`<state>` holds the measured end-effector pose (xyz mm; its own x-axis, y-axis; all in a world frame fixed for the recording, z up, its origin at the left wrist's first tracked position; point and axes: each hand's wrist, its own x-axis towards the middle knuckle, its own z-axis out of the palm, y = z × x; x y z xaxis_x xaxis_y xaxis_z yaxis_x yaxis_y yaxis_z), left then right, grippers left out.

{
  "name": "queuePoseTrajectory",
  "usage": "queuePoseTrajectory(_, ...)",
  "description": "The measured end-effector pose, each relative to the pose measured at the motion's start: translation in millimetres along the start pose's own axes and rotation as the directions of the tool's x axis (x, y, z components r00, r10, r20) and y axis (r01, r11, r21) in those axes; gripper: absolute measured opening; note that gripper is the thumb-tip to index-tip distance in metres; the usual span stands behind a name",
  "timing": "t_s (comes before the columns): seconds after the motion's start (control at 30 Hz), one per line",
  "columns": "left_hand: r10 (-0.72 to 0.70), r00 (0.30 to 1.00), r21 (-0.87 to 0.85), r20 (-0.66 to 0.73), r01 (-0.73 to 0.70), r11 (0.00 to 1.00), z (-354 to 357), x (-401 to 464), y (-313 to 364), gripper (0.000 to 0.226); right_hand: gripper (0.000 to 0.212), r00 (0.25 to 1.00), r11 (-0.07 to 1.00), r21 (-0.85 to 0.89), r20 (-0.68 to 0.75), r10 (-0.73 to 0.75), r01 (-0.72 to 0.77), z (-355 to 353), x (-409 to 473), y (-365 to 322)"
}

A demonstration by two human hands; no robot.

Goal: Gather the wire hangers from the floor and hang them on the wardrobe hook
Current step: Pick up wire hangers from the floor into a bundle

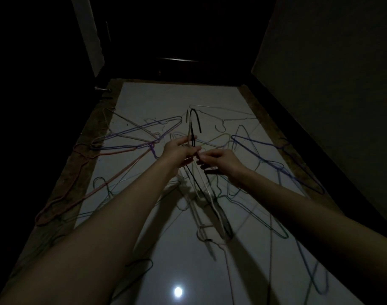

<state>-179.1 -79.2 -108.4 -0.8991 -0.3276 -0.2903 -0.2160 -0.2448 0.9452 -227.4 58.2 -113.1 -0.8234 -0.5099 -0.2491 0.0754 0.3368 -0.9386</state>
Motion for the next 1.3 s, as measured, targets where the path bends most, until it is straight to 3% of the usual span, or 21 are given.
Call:
queuePoseTrajectory(0.17,-0.053,0.998,-0.001,-0.029,0.053,0.999,-4.3,2.0,-10.2,0.031,0.017,0.993,0.969,-0.214,-0.011,0.121,-0.120,-29.7,-10.7,63.9)
queuePoseTrajectory(0.33,-0.066,0.997,0.046,-0.038,0.068,0.997,-14.4,6.5,-15.1,0.032,0.019,0.965,0.775,-0.626,0.136,0.225,-0.092,-52.7,-32.6,126.8)
queuePoseTrajectory(0.47,-0.069,0.997,0.070,-0.025,0.070,0.995,-16.1,9.7,-18.7,0.030,0.023,0.932,0.671,-0.742,0.235,0.276,-0.012,-58.4,-42.4,157.8)
queuePoseTrajectory(0.6,-0.081,0.996,0.039,-0.028,0.082,0.996,-14.0,11.7,-23.6,0.028,0.029,0.949,0.570,-0.821,0.200,0.244,0.026,-54.2,-41.7,172.4)
queuePoseTrajectory(0.7,-0.091,0.995,0.017,-0.035,0.092,0.996,-12.4,13.9,-28.8,0.030,0.017,0.943,0.455,-0.889,0.199,0.265,0.060,-47.8,-38.6,177.1)
queuePoseTrajectory(0.77,-0.094,0.995,0.026,-0.036,0.095,0.995,-13.5,14.2,-32.0,0.030,0.034,0.951,0.360,-0.930,0.178,0.254,0.078,-45.4,-33.3,185.2)
queuePoseTrajectory(0.87,-0.088,0.995,0.049,-0.051,0.091,0.995,-16.1,12.8,-34.2,0.029,0.027,0.967,0.311,-0.946,0.160,0.199,0.092,-41.2,-32.2,183.3)
queuePoseTrajectory(0.97,-0.080,0.995,0.078,-0.067,0.085,0.993,-19.1,11.9,-35.6,0.027,0.026,0.962,0.349,-0.933,0.171,0.214,0.089,-42.7,-35.5,171.9)
queuePoseTrajectory(1.17,-0.051,0.992,0.106,-0.112,0.063,0.992,-26.9,13.3,-28.7,0.025,0.029,0.981,0.734,-0.678,0.120,0.155,-0.033,-56.3,-29.0,141.3)
queuePoseTrajectory(1.3,0.004,0.989,0.143,-0.150,0.017,0.990,-27.9,11.7,-19.5,0.024,0.019,0.995,0.766,-0.641,0.094,0.033,0.035,-58.7,-23.1,121.8)
